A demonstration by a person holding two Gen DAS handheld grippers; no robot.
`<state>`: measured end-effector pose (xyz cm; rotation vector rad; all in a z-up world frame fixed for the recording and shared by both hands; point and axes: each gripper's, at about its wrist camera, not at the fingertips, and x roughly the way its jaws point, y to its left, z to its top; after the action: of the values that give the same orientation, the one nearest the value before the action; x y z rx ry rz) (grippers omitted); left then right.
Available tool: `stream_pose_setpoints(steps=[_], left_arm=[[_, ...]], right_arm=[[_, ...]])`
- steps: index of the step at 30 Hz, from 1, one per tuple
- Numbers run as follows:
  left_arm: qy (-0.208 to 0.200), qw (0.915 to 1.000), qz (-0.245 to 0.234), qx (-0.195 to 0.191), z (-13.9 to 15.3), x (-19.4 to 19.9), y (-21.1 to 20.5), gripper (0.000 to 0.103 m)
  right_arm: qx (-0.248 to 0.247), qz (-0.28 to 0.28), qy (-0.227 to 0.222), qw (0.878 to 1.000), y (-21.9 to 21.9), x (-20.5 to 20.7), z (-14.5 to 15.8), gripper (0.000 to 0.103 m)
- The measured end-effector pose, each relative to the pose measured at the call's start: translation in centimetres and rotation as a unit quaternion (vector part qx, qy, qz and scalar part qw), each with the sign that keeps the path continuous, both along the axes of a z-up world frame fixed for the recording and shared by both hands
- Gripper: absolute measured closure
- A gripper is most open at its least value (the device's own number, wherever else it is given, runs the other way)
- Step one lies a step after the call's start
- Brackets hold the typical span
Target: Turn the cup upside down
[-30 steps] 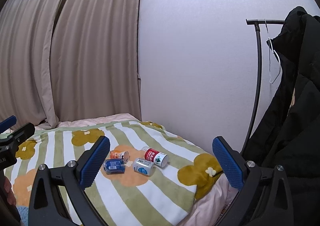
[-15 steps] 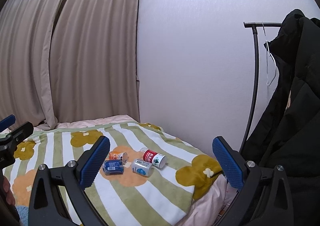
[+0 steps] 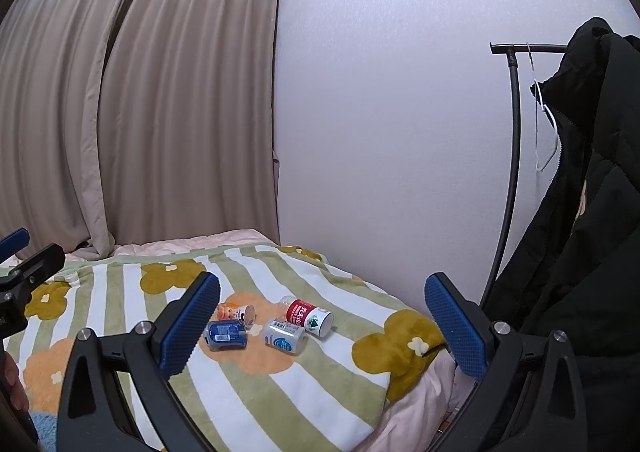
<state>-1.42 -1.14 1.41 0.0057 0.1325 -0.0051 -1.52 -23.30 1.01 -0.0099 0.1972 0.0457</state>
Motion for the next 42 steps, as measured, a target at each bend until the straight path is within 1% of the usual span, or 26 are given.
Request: stream_pose_setpoints(steps=[8, 12, 14, 17, 19, 21, 23, 25, 26, 29, 30, 31, 33, 35, 37, 38, 39, 40, 41, 42], left_arm=[[0.011, 0.9999, -0.003, -0.002, -0.4, 0.9, 0.4, 0.000], [0.037, 0.9993, -0.003, -0.006, -0.9, 2.7, 1.4, 0.000], [0.056, 0.9984, 0.002, -0.010, -1.2, 4.2, 2.2, 0.000], [0.077, 0.9969, 0.008, -0.011, -1.6, 6.7, 3.6, 0.000], [0.090, 0.9958, 0.008, -0.014, -1.9, 8.8, 4.6, 0.000], [0.113, 0.9934, 0.005, -0.019, -2.3, 11.2, 5.6, 0.000], [0.150, 0.9883, -0.004, -0.028, -3.1, 14.5, 6.7, 0.000], [0.176, 0.9837, -0.010, -0.037, -4.0, 17.2, 7.5, 0.000], [0.185, 0.9819, -0.011, -0.040, -4.6, 18.3, 7.8, 0.000], [0.224, 0.9736, -0.007, -0.045, -6.8, 22.4, 8.6, 0.000], [0.242, 0.9691, -0.006, -0.048, -7.7, 23.9, 8.9, 0.000], [0.257, 0.9650, -0.006, -0.052, -8.5, 25.0, 9.1, 0.000], [0.283, 0.9566, -0.003, -0.068, -10.5, 27.2, 9.7, 0.000], [0.308, 0.9470, -0.008, -0.090, -12.5, 28.7, 10.4, 0.000], [0.326, 0.9395, -0.009, -0.104, -14.2, 29.6, 10.7, 0.000], [0.334, 0.9363, -0.010, -0.109, -15.0, 30.0, 10.9, 0.000], [0.341, 0.9334, -0.010, -0.111, -15.7, 30.4, 11.0, 0.000], [0.350, 0.9300, -0.010, -0.111, -16.5, 30.7, 11.0, 0.000], [0.359, 0.9268, -0.010, -0.111, -17.2, 30.9, 11.1, 0.000], [0.365, 0.9244, -0.009, -0.111, -17.7, 31.2, 11.1, 0.000]], right_arm=[[-0.004, 0.001, 0.004, 1.000, 0.3, 0.5, 0.0, 0.001], [-0.008, 0.023, 0.010, 1.000, 0.9, 2.2, 0.3, 0.001], [-0.019, 0.035, 0.009, 0.999, 1.6, 3.6, 0.6, 0.001], [-0.052, 0.073, 0.017, 0.996, 3.2, 7.0, 1.1, 0.001], [-0.083, 0.110, 0.031, 0.990, 4.8, 10.3, 1.4, 0.001], [-0.110, 0.140, 0.045, 0.983, 6.4, 13.5, 1.2, 0.001], [-0.137, 0.171, 0.069, 0.973, 8.3, 17.1, 0.6, 0.001], [-0.162, 0.208, 0.095, 0.960, 10.6, 21.0, -0.6, 0.001], [-0.169, 0.222, 0.102, 0.955, 11.5, 22.3, -1.2, 0.001], [-0.199, 0.273, 0.144, 0.930, 14.6, 27.5, -3.8, 0.001], [-0.214, 0.286, 0.162, 0.920, 15.8, 29.4, -5.0, 0.001], [-0.225, 0.294, 0.176, 0.912, 16.7, 30.8, -6.1, 0.001], [-0.243, 0.313, 0.208, 0.894, 18.4, 33.7, -8.9, 0.001], [-0.258, 0.326, 0.245, 0.876, 19.9, 36.2, -11.6, 0.001], [-0.278, 0.333, 0.280, 0.857, 21.2, 38.2, -14.5, 0.002], [-0.286, 0.336, 0.294, 0.848, 21.8, 38.9, -15.7, 0.005], [-0.294, 0.335, 0.300, 0.843, 22.4, 39.5, -17.0, 0.007], [-0.300, 0.336, 0.314, 0.835, 23.0, 40.2, -18.3, 0.008], [-0.302, 0.339, 0.322, 0.831, 23.4, 40.6, -19.2, 0.012], [-0.303, 0.344, 0.330, 0.825, 23.8, 41.0, -20.0, 0.013]])
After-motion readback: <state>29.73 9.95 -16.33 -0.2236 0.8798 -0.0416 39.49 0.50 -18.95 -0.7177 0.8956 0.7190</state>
